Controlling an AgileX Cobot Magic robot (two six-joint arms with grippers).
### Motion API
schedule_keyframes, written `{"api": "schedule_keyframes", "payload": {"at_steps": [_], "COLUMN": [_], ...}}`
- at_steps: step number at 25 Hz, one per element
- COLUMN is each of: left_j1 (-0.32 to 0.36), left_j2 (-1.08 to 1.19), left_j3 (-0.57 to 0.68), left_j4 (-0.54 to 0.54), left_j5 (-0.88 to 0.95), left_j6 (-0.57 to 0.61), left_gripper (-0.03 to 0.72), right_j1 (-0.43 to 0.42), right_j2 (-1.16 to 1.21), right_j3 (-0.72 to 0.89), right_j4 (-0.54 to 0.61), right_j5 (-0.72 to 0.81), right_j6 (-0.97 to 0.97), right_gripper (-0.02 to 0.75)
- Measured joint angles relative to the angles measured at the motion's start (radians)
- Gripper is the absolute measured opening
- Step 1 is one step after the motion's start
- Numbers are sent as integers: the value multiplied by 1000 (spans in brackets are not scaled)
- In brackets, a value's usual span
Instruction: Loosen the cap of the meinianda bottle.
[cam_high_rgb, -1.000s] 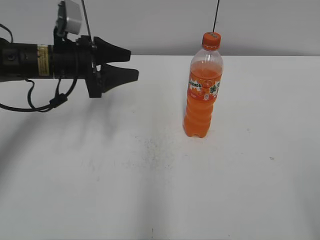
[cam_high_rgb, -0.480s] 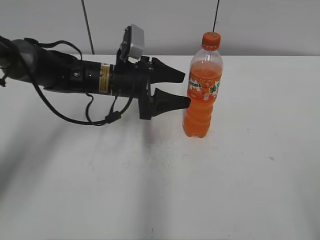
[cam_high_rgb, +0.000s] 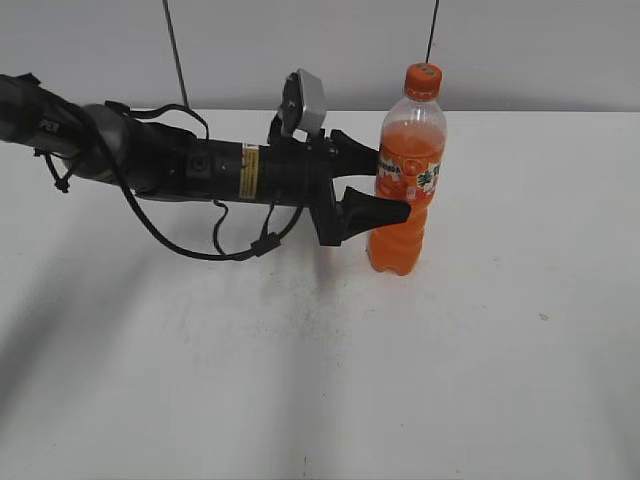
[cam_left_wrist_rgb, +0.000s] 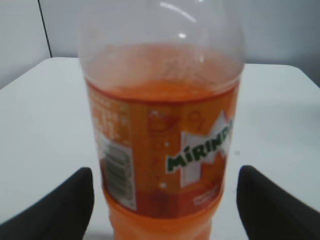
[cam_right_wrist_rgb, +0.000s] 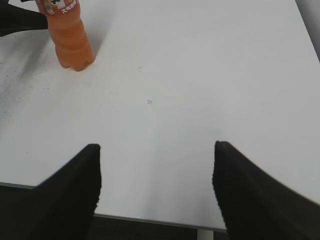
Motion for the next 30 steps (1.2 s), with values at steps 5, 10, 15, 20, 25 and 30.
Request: {"api": "schedule_keyframes", "payload": {"at_steps": [5,10,15,20,25,30], "left_j1": [-8,-38,-54,-55,-56,-56], "left_j2": [22,34,34,34,34,34], "left_j3": [-12,-17,-19,-19,-19,-19], "left_j4": [-23,-37,-80,-97,-99,-99], "left_j5": [31,49,85,94,96,98], "left_j6": [1,22,36,38,38,38], "left_gripper": [534,534,528,437,433,433], "right_j1": [0,0,0,0,0,0], "right_j2": [0,0,0,0,76,403], "right_j3": [0,0,0,0,-65,-246], "right_j4": [0,0,0,0,-2,-2], "right_j5": [0,0,0,-1,-31,-37], "right_j6": [0,0,0,0,24,44], "right_gripper": [525,525,525,525,517,459]}}
